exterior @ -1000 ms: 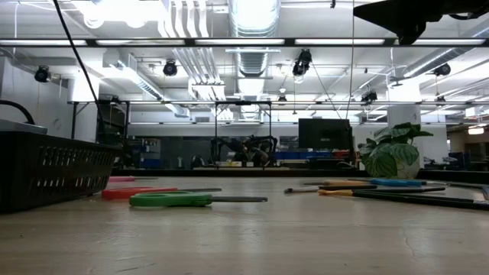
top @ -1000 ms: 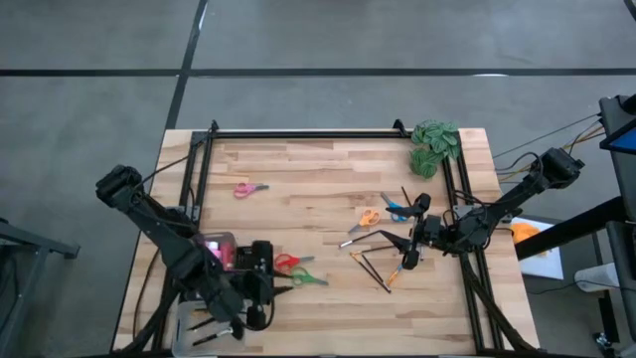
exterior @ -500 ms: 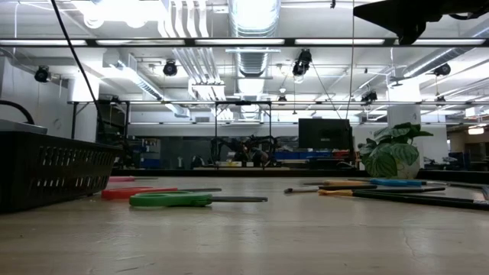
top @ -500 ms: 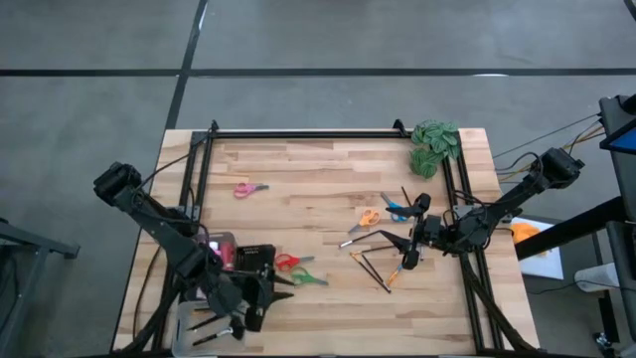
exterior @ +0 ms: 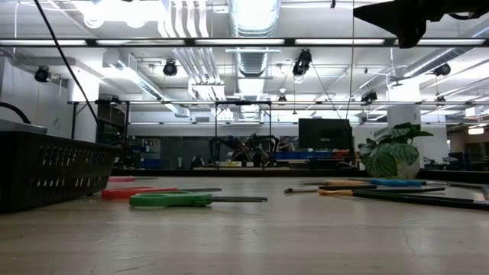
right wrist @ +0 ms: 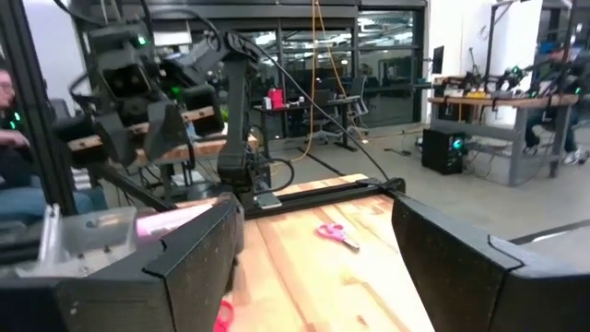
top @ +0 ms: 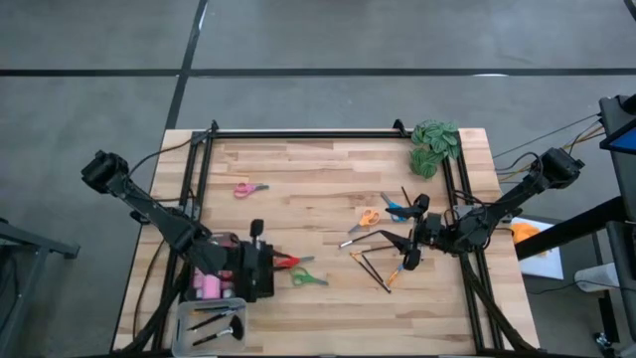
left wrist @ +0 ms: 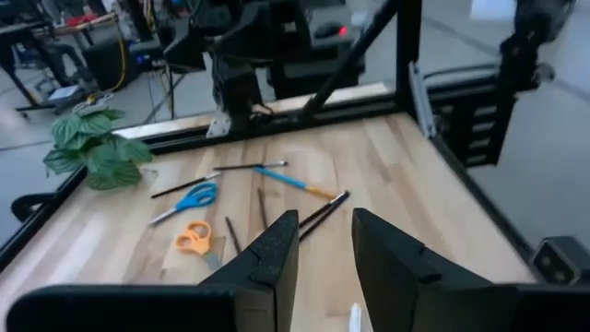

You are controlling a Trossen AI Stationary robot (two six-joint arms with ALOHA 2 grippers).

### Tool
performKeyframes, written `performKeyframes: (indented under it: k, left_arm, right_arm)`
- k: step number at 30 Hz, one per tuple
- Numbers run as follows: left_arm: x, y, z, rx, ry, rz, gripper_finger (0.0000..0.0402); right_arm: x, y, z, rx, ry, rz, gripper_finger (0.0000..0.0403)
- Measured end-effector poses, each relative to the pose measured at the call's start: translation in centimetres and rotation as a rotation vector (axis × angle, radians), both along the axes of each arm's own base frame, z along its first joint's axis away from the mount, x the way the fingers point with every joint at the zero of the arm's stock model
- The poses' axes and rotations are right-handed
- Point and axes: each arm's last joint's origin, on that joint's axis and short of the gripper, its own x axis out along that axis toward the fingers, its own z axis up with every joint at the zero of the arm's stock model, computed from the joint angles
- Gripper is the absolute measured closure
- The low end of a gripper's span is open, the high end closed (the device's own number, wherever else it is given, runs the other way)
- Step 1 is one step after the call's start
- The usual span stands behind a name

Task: Pick & Place Paint Supplies
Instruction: Put the silver paint brush into the transparent bin

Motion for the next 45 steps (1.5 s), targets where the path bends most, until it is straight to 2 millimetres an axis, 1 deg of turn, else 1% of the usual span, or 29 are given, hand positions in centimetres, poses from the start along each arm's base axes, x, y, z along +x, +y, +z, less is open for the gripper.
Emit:
performKeyframes:
  k: [4,8,13,16,20,22,25,28,31,34,37,40,45]
  left_arm:
    - [-0.7,0.4,-0.3,-0.025,-0.03,-0.008,0.0297]
    - [-0.8,0.5,-0.5,-0.048,-0.026,-0.002,0.0298]
    - [-0.8,0.5,-0.6,-0.122,-0.018,0.021,0.0298]
    - [-0.8,0.6,-0.7,-0.139,-0.01,0.028,0.0297]
    - [-0.8,0.6,-0.8,-0.132,0.003,0.029,0.0297]
    - [-0.8,0.6,-0.9,-0.125,0.011,0.029,0.0297]
    - [-0.9,0.6,-0.9,-0.123,0.014,0.03,0.0297]
    - [-0.9,0.6,-1.0,-0.119,0.02,0.03,0.0297]
    - [-0.9,0.6,-1.1,-0.112,0.029,0.031,0.0297]
    - [-0.9,0.6,-1.1,-0.152,0.034,0.043,0.0297]
    - [-0.9,0.6,-1.1,-0.221,0.036,0.063,0.0297]
    - [-0.9,0.6,-1.1,-0.267,0.037,0.076,0.0297]
    - [-0.9,0.6,-1.2,-0.282,0.039,0.081,0.0297]
  right_arm:
    - [0.0,0.0,0.1,0.014,-0.013,0.009,0.0115]
    - [0.1,0.2,0.3,0.062,-0.038,0.073,0.0115]
    - [0.7,0.6,2.1,0.049,-0.048,0.055,0.0115]
    - [1.3,0.8,3.0,0.028,0.02,-0.004,0.0115]
    - [1.9,1.0,3.6,-0.013,0.181,-0.079,0.0115]
    - [2.0,1.2,4.2,0.017,0.235,-0.085,0.0115]
    - [2.0,1.3,5.6,0.095,0.276,-0.094,0.0115]
    - [1.8,1.3,6.9,0.071,0.334,-0.095,0.0115]
    - [1.9,1.4,7.7,0.067,0.374,-0.033,0.0115]
    - [1.9,1.7,8.0,0.116,0.387,0.063,0.0115]
    - [1.9,1.9,7.9,0.169,0.396,0.107,0.0115]
    - [1.7,1.7,7.1,0.193,0.451,0.091,0.0115]
    - [1.0,1.3,5.8,0.301,0.534,0.022,0.0115]
